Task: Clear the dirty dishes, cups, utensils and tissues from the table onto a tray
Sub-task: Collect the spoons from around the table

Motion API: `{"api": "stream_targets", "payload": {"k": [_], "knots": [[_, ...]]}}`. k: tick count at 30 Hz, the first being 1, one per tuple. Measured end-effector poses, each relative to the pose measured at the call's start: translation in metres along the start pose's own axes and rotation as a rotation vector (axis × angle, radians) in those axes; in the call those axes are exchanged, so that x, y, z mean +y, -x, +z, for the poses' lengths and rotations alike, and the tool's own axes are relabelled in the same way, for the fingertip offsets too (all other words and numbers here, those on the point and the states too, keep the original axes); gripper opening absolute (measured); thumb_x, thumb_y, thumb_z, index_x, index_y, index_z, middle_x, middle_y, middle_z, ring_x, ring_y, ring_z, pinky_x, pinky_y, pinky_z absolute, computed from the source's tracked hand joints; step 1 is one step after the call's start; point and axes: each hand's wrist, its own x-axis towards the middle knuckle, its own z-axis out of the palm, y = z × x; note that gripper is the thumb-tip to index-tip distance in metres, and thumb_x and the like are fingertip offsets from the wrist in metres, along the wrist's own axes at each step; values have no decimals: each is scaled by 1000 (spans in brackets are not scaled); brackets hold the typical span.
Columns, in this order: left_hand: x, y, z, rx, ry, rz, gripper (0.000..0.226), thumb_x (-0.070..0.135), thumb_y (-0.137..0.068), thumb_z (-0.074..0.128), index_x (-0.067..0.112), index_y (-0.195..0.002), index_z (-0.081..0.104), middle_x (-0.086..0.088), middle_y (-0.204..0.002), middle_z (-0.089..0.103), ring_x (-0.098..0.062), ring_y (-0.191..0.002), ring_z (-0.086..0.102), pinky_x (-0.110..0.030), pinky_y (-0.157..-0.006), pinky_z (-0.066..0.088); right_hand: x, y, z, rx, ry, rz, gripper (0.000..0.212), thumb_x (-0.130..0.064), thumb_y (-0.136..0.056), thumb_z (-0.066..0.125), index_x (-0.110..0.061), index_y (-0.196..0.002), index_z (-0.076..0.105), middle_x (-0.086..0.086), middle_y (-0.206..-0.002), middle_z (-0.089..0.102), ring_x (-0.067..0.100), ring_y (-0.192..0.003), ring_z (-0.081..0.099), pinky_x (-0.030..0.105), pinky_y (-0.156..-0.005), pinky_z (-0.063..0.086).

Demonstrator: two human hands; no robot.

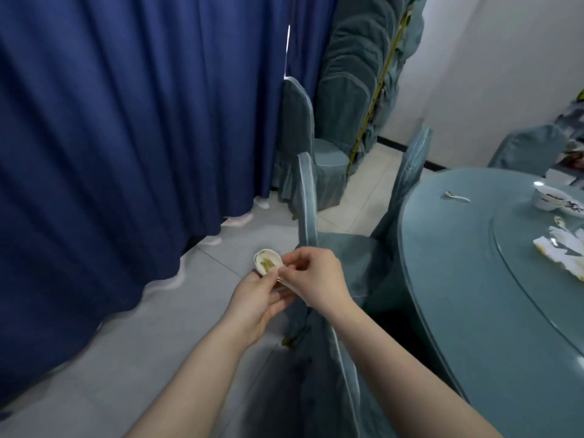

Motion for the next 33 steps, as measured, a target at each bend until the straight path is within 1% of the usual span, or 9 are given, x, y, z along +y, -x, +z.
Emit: {"api": "stream_targets", "payload": {"k": [3, 7, 12, 17, 24, 27, 29, 31, 33], "knots": [[21, 13, -42, 25, 0, 34, 32, 16, -104, 35, 5, -128, 53, -13, -112, 69, -21, -91, 70, -26, -68, 58, -32, 2, 31, -74, 10, -59, 17, -34, -74, 75, -26, -89, 76, -12, -73, 70, -2, -69, 64, 12, -66, 50], [53, 13, -83, 99, 28, 66, 30, 16, -103, 37, 7, -125, 55, -11, -101, 72, -24, -91, 71, -28, -68, 59, -66, -11, 61, -171, -7, -104, 19, -32, -83, 68, -25, -98, 75, -13, -87, 72, -1, -79, 64, 15, -74, 50], [80, 3, -128, 219, 102, 35, 26, 14, -102, 39, 2, -123, 50, -21, -94, 72, -27, -85, 72, -34, -64, 59, -79, -41, 83, -185, -64, -79, 17, -26, -90, 60, -26, -101, 73, -21, -87, 65, -6, -85, 60, 2, -68, 39], [109, -26, -164, 266, 108, 36, 27, 16, -102, 38, 3, -124, 48, -19, -92, 73, -29, -89, 70, -36, -68, 57, -73, -88, 97, -198, -124, -34, 13, -24, -89, 63, -28, -96, 72, -19, -92, 68, -7, -86, 61, 4, -69, 40], [162, -127, -190, 322, 96, 34, 29, 26, -101, 42, 6, -116, 57, -14, -90, 74, -25, -82, 73, -35, -61, 56, -47, -209, 96, -126, -185, 15, 11, -19, -87, 64, -26, -90, 72, -11, -85, 71, 3, -79, 63, 18, -72, 45], [196, -185, -189, 373, 83, 38, 30, 30, -100, 46, 4, -107, 60, -11, -76, 73, -27, -76, 71, -38, -65, 55, -38, -279, 92, -81, -250, 34, 12, -14, -87, 64, -23, -89, 72, -6, -85, 72, 1, -72, 62, 12, -65, 44], [220, -225, -183, 413, 123, 41, 30, 30, -100, 47, 3, -106, 59, -12, -75, 65, -29, -77, 69, -42, -69, 55, -36, -326, 87, -58, -280, 49, 13, -13, -88, 64, -23, -87, 72, -4, -83, 73, 0, -67, 62, 9, -61, 44], [241, -263, -174, 422, 140, 46, 28, 29, -100, 48, 2, -102, 57, -12, -77, 56, -29, -75, 67, -40, -62, 55, -34, -370, 82, -36, -298, 55, 13, -13, -87, 64, -23, -85, 72, -4, -81, 73, 4, -68, 63, 17, -65, 48], [262, -303, -161, 421, 139, 66, 25, 27, -100, 47, 4, -96, 55, -8, -67, 50, -22, -60, 61, -33, -53, 54, -32, -412, 74, -11, -310, 48, 13, -14, -87, 64, -24, -83, 72, -5, -79, 73, 5, -68, 63, 24, -69, 50]]}}
